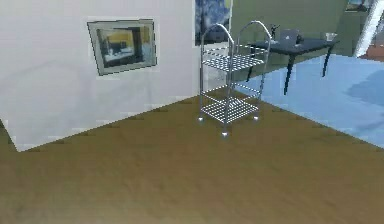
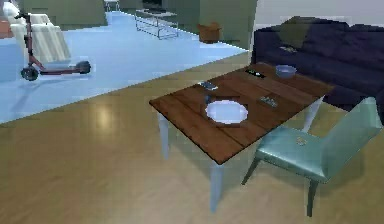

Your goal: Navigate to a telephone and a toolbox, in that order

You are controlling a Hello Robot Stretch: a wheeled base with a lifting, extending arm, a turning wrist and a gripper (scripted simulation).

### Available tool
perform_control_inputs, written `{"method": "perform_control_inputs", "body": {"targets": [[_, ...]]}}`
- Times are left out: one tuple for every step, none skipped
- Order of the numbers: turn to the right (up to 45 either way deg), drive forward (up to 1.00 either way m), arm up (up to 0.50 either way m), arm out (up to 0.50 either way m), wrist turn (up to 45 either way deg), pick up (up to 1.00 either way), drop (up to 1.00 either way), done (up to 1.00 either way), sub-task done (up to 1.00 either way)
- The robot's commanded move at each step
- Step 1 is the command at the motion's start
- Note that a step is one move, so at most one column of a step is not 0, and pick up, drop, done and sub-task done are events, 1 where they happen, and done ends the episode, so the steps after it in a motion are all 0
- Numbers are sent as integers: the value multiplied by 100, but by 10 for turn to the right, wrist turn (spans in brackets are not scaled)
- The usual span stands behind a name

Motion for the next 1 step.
{"method": "perform_control_inputs", "body": {"targets": [[450, 0, 0, 0, 0, 0, 0, 0, 0]]}}
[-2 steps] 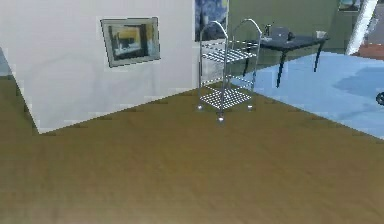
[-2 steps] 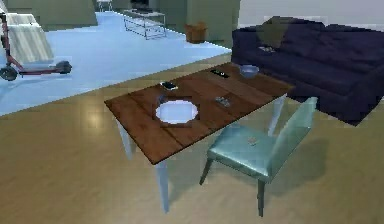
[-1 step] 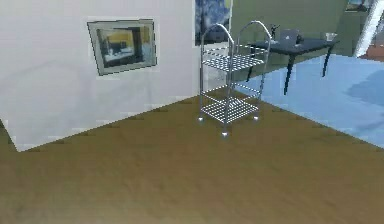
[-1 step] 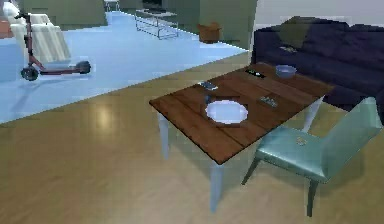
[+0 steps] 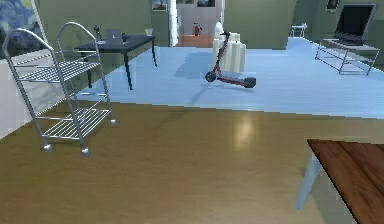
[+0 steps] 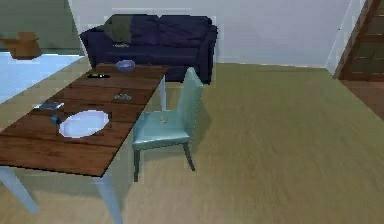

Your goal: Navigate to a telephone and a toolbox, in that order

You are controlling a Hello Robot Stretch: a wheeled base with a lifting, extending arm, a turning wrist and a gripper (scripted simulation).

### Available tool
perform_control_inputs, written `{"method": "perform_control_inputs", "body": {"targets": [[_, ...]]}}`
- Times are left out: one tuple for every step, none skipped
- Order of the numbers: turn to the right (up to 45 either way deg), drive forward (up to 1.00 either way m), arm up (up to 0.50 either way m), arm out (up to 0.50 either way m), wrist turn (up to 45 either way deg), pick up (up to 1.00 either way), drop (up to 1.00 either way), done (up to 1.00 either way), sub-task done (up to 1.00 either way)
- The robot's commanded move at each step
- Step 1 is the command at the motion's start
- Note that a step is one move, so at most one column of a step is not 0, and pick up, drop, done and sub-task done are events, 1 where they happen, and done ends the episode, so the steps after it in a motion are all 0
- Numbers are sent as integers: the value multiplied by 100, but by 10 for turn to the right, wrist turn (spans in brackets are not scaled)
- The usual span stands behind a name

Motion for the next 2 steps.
{"method": "perform_control_inputs", "body": {"targets": [[60, 0, 0, 0, 0, 0, 0, 0, 0], [0, 100, 0, 0, 0, 0, 0, 0, 0]]}}
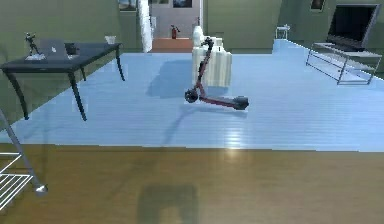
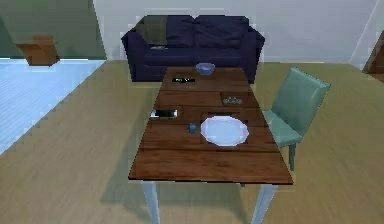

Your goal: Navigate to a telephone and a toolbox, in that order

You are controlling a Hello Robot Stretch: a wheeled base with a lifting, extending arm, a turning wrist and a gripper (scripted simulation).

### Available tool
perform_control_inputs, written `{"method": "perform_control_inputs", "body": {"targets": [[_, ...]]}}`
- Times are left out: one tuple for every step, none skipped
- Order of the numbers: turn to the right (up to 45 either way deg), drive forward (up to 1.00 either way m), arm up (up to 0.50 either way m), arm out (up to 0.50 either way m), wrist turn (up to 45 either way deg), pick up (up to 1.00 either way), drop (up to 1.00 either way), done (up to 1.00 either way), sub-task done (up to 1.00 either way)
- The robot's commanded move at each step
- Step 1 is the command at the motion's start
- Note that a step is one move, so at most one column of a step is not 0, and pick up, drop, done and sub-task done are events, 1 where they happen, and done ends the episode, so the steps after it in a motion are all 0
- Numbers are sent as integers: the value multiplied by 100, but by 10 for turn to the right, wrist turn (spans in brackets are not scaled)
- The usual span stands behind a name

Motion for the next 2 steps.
{"method": "perform_control_inputs", "body": {"targets": [[60, 0, 0, 0, 0, 0, 0, 0, 0], [0, 55, 0, 0, 0, 0, 0, 0, 0]]}}
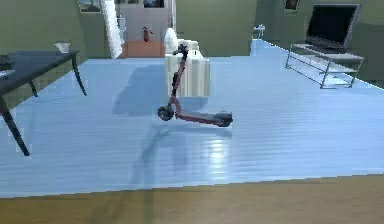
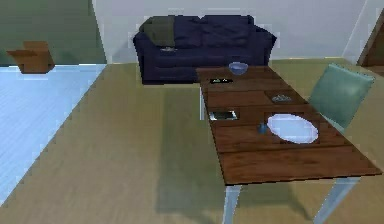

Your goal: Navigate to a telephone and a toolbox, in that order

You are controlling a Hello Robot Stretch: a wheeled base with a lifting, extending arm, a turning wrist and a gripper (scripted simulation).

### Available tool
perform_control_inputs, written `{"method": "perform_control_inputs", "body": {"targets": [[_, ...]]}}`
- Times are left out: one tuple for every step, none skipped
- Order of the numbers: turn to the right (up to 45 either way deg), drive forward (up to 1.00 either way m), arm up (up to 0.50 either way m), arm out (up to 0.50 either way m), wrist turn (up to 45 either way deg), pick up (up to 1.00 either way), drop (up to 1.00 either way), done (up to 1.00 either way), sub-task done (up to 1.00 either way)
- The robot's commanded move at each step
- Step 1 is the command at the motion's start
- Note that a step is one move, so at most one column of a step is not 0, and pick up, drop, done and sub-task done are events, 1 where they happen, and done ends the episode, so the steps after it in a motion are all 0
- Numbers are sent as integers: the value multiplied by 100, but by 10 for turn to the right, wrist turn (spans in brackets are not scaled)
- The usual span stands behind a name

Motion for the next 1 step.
{"method": "perform_control_inputs", "body": {"targets": [[360, 0, 0, 0, 0, 0, 0, 0, 0]]}}
